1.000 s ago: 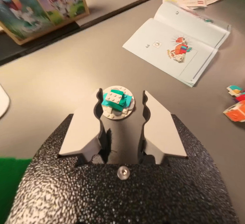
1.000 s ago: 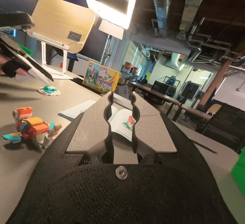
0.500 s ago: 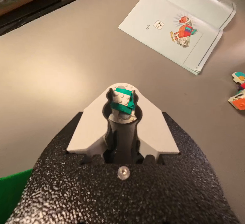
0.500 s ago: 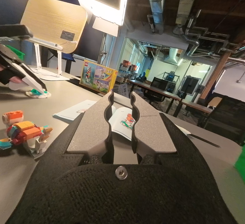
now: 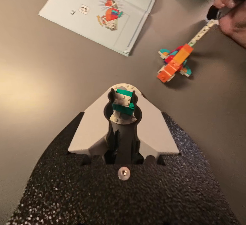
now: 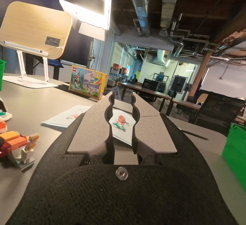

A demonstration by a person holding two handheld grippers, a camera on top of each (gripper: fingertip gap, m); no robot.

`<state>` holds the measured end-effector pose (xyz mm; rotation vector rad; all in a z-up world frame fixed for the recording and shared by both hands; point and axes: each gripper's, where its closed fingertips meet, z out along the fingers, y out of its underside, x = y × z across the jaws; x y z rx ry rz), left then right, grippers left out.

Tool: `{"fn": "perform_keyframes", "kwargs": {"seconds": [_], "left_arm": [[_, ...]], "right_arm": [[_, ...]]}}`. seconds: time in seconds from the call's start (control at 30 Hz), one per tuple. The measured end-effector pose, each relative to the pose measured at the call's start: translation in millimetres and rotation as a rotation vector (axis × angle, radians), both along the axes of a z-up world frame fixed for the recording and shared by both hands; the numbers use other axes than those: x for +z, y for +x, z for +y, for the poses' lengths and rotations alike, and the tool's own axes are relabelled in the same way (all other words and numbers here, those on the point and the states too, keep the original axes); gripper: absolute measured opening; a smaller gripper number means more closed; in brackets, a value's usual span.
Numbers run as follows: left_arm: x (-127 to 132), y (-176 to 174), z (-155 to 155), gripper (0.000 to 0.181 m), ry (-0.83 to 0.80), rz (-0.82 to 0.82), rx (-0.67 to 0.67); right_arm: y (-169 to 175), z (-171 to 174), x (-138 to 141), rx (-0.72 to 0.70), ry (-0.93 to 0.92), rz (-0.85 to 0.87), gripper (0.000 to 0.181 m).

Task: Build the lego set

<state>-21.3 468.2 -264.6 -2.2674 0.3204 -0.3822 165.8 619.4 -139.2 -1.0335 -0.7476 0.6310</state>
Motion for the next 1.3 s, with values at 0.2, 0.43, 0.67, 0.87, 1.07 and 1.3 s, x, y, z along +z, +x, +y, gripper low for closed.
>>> {"fn": "perform_keyframes", "kwargs": {"seconds": [0.2,0.43,0.67,0.87,1.07,1.3], "left_arm": [[0.5,32.1,-13.4,0.025,-0.011,-0.014,-0.036],[7.9,43.1,-18.5,0.038,-0.015,-0.124,-0.037],[72.3,-1.2,-22.5,0.051,0.391,-0.116,0.111],[80.8,-23.1,-25.0,0.042,0.589,0.02,0.173],[78.4,-12.5,-22.7,0.041,0.599,0.027,0.149],[84.4,-7.5,-25.0,0.041,0.623,0.055,0.132]], "right_arm": [[0.5,0.5,0.1,-0.003,0.0,0.0,0.022],[-0.7,0.0,-0.9,0.01,-0.008,-0.004,0.022],[-14.7,-20.6,-1.0,0.151,0.062,-0.103,0.029],[-52.3,-75.4,-12.1,0.458,-0.02,-0.469,0.029],[-71.0,-129.1,-61.0,0.7,-0.117,-1.196,0.029],[-80.5,-129.6,-98.6,0.722,-0.13,-1.681,0.03]]}}
